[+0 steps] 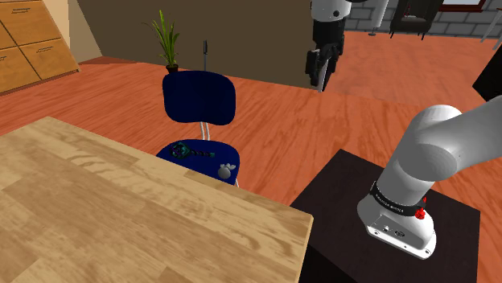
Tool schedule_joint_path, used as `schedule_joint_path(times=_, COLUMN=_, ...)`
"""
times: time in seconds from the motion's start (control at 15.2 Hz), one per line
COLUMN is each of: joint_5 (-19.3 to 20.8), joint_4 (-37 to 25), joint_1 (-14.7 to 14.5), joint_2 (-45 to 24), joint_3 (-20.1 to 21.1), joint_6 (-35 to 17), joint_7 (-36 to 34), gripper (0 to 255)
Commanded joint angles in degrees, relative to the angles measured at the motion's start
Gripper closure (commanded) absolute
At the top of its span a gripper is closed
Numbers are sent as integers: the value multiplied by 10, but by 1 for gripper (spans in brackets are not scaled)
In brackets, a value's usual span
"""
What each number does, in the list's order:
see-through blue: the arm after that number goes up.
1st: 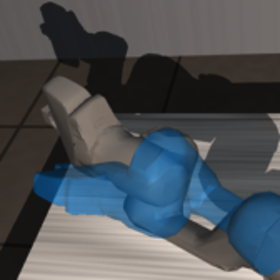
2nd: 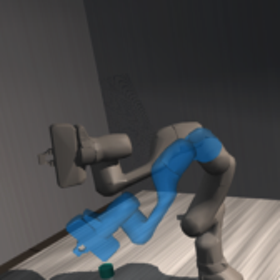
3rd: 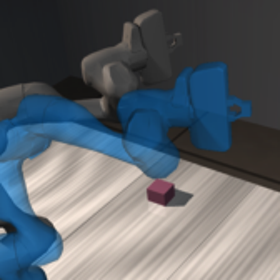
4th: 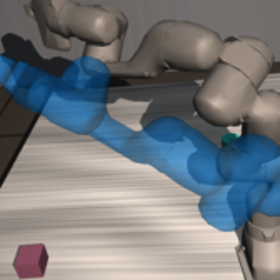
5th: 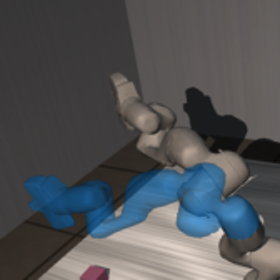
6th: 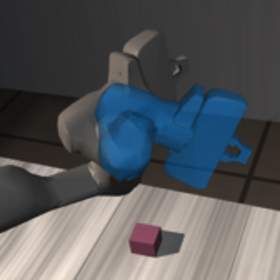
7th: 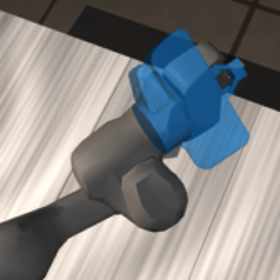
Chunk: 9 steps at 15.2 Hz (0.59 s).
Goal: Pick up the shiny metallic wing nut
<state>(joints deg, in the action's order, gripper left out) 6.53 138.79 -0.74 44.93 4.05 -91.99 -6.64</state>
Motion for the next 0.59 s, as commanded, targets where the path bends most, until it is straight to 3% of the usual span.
schedule_joint_path(times=0.0, joint_5=0, joint_4=0, joint_1=0, joint_2=0, joint_3=0, joint_6=0, joint_7=0, gripper=0)
schedule_joint_path(times=0.53, joint_5=-43, joint_4=5, joint_1=-15, joint_2=-136, joint_3=32, joint_6=-116, joint_7=-52, gripper=0)
